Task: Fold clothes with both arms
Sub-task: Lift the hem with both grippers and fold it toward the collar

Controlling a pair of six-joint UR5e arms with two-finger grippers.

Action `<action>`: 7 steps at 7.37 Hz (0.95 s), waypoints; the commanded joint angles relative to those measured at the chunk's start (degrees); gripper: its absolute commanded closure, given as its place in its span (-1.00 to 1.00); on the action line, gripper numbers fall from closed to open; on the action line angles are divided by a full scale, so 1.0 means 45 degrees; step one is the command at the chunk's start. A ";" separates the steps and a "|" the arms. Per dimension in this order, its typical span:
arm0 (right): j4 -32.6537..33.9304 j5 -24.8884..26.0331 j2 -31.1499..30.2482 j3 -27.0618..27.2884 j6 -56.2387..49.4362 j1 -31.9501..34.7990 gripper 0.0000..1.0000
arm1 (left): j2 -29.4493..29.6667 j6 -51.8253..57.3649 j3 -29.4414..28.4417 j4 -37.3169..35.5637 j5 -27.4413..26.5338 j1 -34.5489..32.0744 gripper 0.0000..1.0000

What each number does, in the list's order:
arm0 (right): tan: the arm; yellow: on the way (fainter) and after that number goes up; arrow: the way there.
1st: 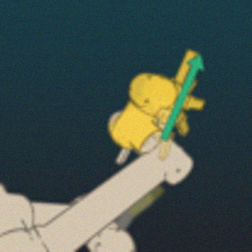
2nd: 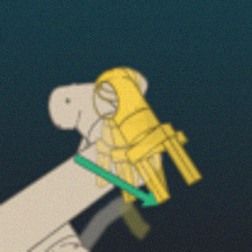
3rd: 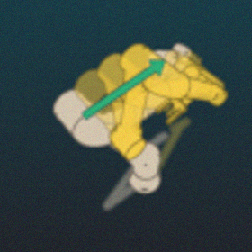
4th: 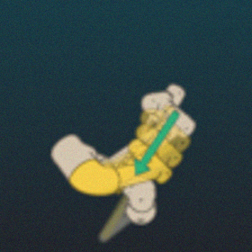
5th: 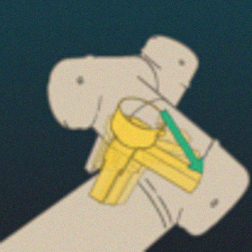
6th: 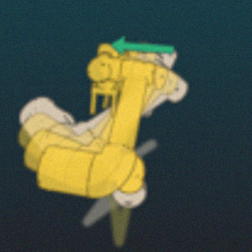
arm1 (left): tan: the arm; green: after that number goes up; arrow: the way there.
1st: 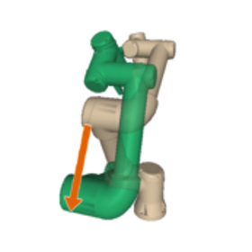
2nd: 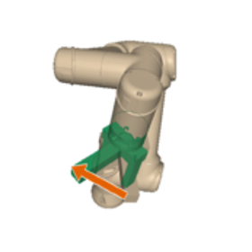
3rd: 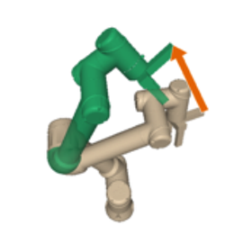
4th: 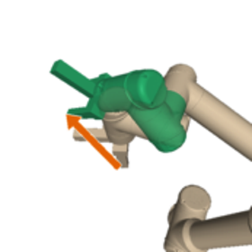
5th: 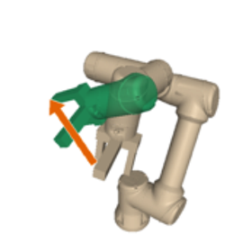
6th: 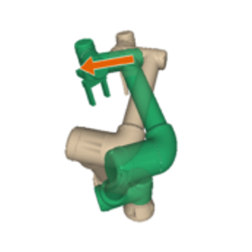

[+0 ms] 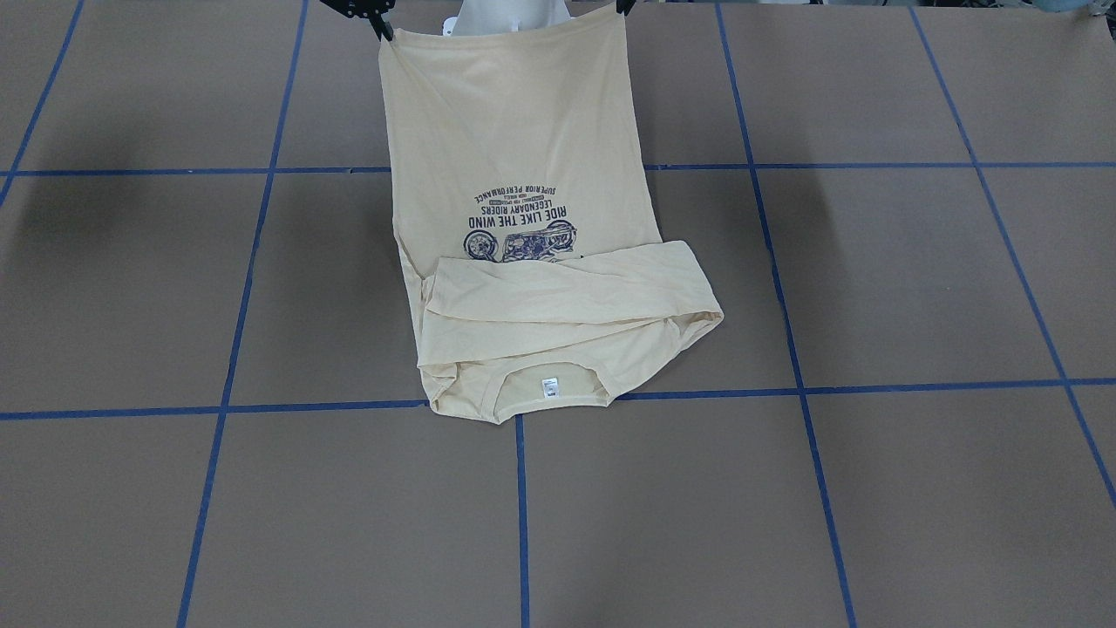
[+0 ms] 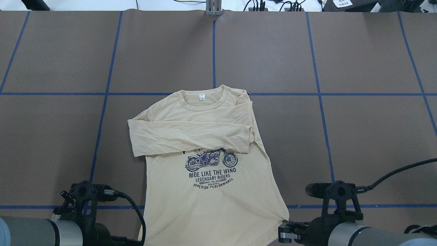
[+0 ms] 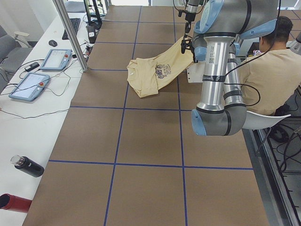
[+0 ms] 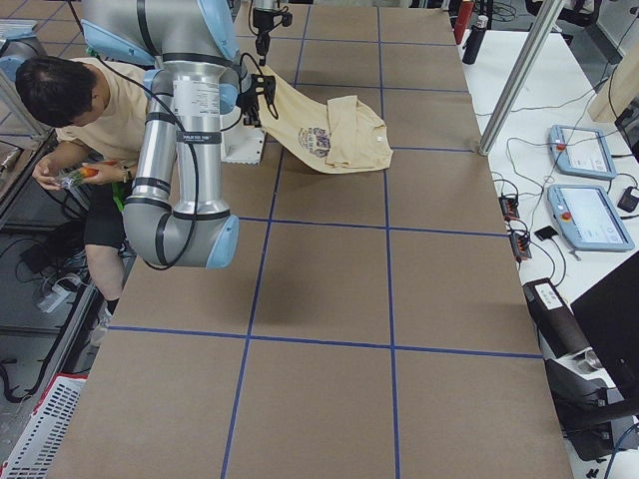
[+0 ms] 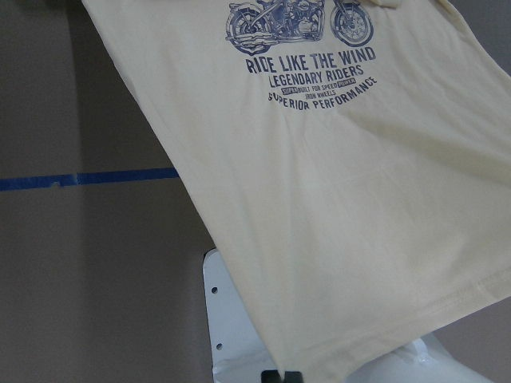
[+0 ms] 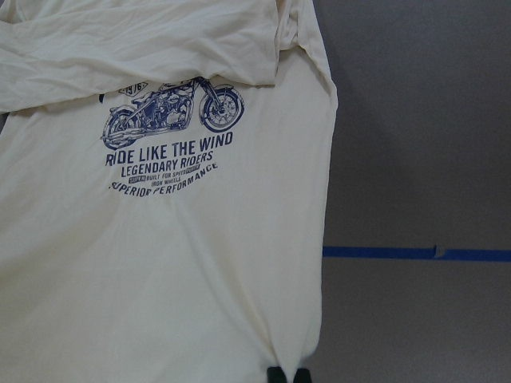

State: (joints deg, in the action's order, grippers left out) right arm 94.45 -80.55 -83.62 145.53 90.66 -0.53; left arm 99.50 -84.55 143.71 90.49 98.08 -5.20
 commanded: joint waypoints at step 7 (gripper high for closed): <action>-0.1242 -0.0010 0.5278 -0.7686 -0.2117 0.6070 1.00 | 0.2495 0.1773 -0.4279 -0.0187 -0.0721 -0.5497 1.00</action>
State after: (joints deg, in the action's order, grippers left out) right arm 89.38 -80.55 -61.81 114.36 81.98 24.28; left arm 109.75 -79.27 124.98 89.66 94.88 -26.15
